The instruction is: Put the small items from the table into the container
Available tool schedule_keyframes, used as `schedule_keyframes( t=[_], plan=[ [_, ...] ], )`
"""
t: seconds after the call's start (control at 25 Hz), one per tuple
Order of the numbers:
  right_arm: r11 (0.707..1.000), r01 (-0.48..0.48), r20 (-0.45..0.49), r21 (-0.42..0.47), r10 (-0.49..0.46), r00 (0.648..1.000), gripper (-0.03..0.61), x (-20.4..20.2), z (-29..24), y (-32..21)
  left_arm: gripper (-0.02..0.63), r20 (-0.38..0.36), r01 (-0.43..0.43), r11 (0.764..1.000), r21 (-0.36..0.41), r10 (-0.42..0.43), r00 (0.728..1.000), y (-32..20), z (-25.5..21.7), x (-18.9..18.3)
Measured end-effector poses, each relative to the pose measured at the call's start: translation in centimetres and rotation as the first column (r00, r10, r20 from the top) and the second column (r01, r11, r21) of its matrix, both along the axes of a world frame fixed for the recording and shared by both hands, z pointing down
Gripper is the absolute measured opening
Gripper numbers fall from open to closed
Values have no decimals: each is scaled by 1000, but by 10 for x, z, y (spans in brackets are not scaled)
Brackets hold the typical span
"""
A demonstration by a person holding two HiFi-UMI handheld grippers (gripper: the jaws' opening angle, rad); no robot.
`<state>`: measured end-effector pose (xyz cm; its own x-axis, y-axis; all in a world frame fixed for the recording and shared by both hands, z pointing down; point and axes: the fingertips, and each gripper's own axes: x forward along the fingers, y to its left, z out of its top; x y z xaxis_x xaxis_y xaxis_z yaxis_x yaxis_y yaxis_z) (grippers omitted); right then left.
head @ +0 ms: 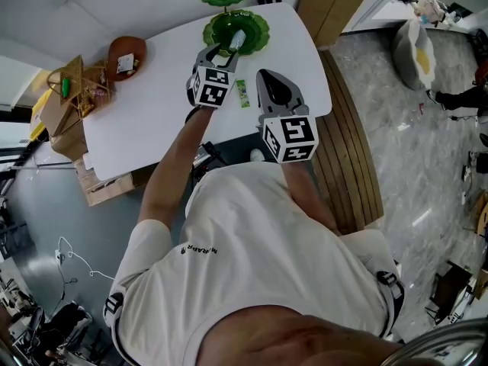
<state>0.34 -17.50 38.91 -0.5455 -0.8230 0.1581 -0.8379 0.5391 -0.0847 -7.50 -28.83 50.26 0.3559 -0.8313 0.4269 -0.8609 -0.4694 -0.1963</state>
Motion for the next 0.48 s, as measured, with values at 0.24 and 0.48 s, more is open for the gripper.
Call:
schedule_keyframes(
  t=[0.24,0.48],
  plan=[
    [1000,13,2,1,-13,1000,5,-5,0,5,117,-16,26,999,23,-26,1000,13,-9,-8],
    [1000,28,5,-3,-28,1000,5,-10,1,10,63,-52,71,997,30,-70,996,25,-13,-20]
  ],
)
